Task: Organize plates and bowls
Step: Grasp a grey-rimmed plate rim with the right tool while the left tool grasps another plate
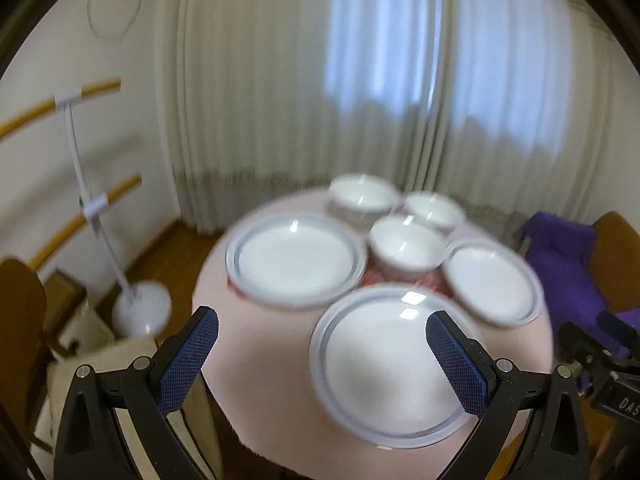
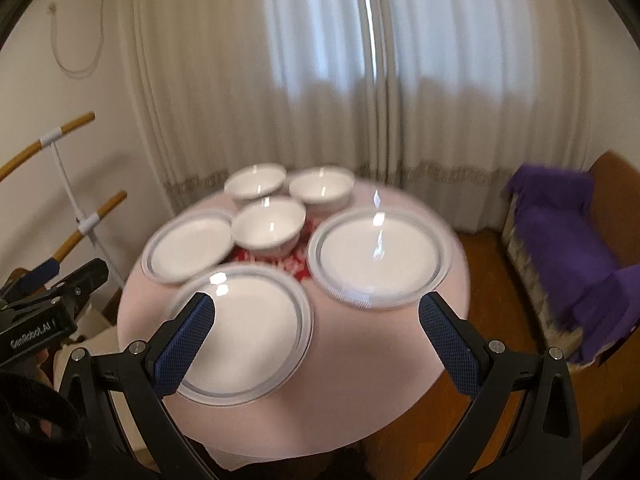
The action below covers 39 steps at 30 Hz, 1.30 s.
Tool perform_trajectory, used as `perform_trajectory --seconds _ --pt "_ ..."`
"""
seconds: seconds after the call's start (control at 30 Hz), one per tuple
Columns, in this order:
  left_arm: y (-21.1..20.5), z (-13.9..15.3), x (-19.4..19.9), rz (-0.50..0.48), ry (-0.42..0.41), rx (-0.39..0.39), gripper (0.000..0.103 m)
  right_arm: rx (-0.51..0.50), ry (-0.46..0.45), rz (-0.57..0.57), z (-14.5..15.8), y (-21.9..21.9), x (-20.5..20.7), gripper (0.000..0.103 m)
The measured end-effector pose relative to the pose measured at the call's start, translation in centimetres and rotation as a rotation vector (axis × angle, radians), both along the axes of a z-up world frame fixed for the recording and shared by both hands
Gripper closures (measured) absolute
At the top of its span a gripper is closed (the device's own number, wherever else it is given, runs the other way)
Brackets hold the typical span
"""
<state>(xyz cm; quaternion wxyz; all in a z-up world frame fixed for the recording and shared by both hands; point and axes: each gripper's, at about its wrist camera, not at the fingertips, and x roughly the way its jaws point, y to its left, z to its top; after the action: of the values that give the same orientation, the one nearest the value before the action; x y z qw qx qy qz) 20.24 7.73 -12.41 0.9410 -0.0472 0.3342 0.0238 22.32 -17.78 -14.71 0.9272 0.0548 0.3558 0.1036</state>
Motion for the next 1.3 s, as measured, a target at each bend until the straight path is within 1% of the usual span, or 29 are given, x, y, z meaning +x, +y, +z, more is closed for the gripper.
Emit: perform_trajectory --seconds 0.03,0.07,0.1,0.13,0.17,0.23,0.27,0.3,0.33,0.37,0.43,0.6,0.63,0.67,0.7,0.73,0.77,0.87,0.9,0.93,1.13,1.2,1.23,1.3 --pt "0.1 -0.5 0.5 0.002 0.025 -0.011 0.001 0.009 0.032 0.009 -1.1 0.2 0.7 0.000" --pt "0.7 -1.8 1.6 0.004 0.073 -0.040 0.001 0.023 0.059 0.022 -2.0 0.3 1.2 0.001" --pt "0.9 -2.6 2.4 0.006 0.104 -0.054 0.002 0.046 0.093 0.039 -3.1 0.5 1.9 0.005" --pt "1.2 -2.8 3.2 0.009 0.124 -0.058 0.003 0.056 0.115 0.047 -3.9 0.5 2.4 0.009" --pt "1.3 -3.4 3.9 0.013 0.147 -0.053 0.003 0.071 0.149 0.059 -5.0 0.6 3.2 0.011" --pt "1.2 -4.3 5.4 0.013 0.180 -0.035 0.005 0.090 0.188 0.076 -6.5 0.9 3.9 0.018" --pt "1.2 -4.9 6.3 0.006 0.202 -0.035 0.009 0.093 0.210 0.081 -7.4 1.1 4.3 0.020" --pt "1.2 -5.3 7.0 0.001 0.215 -0.038 0.013 0.095 0.229 0.084 -7.9 1.3 4.6 0.026" --pt "1.1 -5.6 7.6 -0.005 0.225 -0.039 0.015 0.105 0.247 0.086 -8.6 1.4 5.0 0.035" --pt "1.2 -5.9 7.9 -0.006 0.223 -0.037 0.019 0.111 0.259 0.089 -8.8 1.4 5.1 0.040" --pt "1.1 -6.5 9.1 -0.008 0.230 -0.028 0.021 0.118 0.271 0.096 -9.7 1.8 5.8 0.058" --pt "1.2 -8.7 12.2 -0.032 0.258 -0.045 0.026 0.128 0.301 0.100 -10.9 2.0 6.4 0.061" --pt "1.5 -9.3 11.9 -0.035 0.252 -0.045 0.027 0.130 0.299 0.100 -10.9 2.0 6.4 0.063" --pt "1.7 -9.5 12.1 -0.039 0.257 -0.049 0.032 0.136 0.293 0.101 -10.9 1.9 6.5 0.065" --pt "1.9 -9.9 12.5 -0.044 0.265 -0.059 0.036 0.146 0.297 0.105 -10.9 2.0 6.7 0.070" --pt "1.7 -10.5 13.4 -0.052 0.270 -0.071 0.038 0.157 0.302 0.109 -11.0 2.0 6.8 0.074" --pt "1.9 -10.8 13.6 -0.062 0.278 -0.085 0.039 0.156 0.301 0.105 -11.0 2.1 6.9 0.074" --pt "2.1 -10.9 13.1 -0.077 0.271 -0.069 0.039 0.150 0.297 0.098 -11.0 2.2 7.0 0.077" --pt "2.1 -11.0 13.1 -0.084 0.269 -0.066 0.039 0.155 0.299 0.092 -11.1 2.0 7.0 0.080" --pt "2.0 -11.0 13.0 -0.094 0.269 -0.068 0.039 0.162 0.301 0.093 -11.2 2.0 7.0 0.081" --pt "2.3 -11.3 12.5 -0.125 0.264 -0.058 0.039 0.178 0.285 0.103 -11.4 1.9 6.9 0.082" --pt "2.0 -11.5 12.4 -0.142 0.255 -0.051 0.041 0.188 0.276 0.099 -11.5 1.9 6.9 0.082" --pt "1.8 -11.5 12.4 -0.147 0.249 -0.048 0.044 0.185 0.273 0.101 -11.5 1.9 6.8 0.082" --pt "1.1 -11.5 12.0 -0.187 0.232 -0.068 0.068 0.180 0.267 0.112 -11.4 1.9 6.8 0.082"
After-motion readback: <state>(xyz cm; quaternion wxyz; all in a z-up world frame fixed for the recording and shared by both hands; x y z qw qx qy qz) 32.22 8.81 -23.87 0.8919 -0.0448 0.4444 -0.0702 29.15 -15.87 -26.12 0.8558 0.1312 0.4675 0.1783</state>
